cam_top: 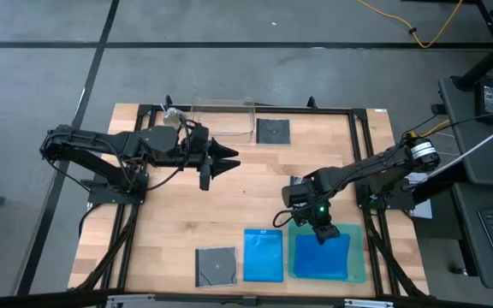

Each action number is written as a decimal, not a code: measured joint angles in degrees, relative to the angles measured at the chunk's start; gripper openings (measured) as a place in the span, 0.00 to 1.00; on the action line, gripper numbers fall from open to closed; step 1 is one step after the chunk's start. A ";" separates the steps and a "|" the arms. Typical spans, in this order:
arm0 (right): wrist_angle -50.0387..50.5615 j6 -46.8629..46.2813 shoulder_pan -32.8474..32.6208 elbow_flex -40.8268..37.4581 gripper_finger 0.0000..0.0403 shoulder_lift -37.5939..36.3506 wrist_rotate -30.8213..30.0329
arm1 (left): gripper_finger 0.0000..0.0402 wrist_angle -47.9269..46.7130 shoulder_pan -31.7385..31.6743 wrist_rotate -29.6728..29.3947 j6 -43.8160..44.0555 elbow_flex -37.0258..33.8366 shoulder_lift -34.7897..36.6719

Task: Pick & place jewel cases by type
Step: Put the top blue cd case into the green bin

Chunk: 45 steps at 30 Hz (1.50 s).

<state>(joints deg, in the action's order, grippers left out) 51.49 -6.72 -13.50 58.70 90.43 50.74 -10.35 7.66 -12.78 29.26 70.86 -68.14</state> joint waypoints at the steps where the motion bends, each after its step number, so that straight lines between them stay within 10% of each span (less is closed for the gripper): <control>1: -0.11 0.02 0.00 0.00 0.11 0.00 0.01 | 0.42 0.00 0.00 0.00 0.00 0.01 0.00; 45: -9.43 -8.06 -0.35 -8.61 0.23 -0.09 -1.60 | 0.42 -0.16 -0.66 -1.29 0.08 -0.01 0.00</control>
<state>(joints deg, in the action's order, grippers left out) 42.06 -14.78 -13.85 50.09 90.35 49.15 -10.51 7.01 -14.06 29.33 70.85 -68.14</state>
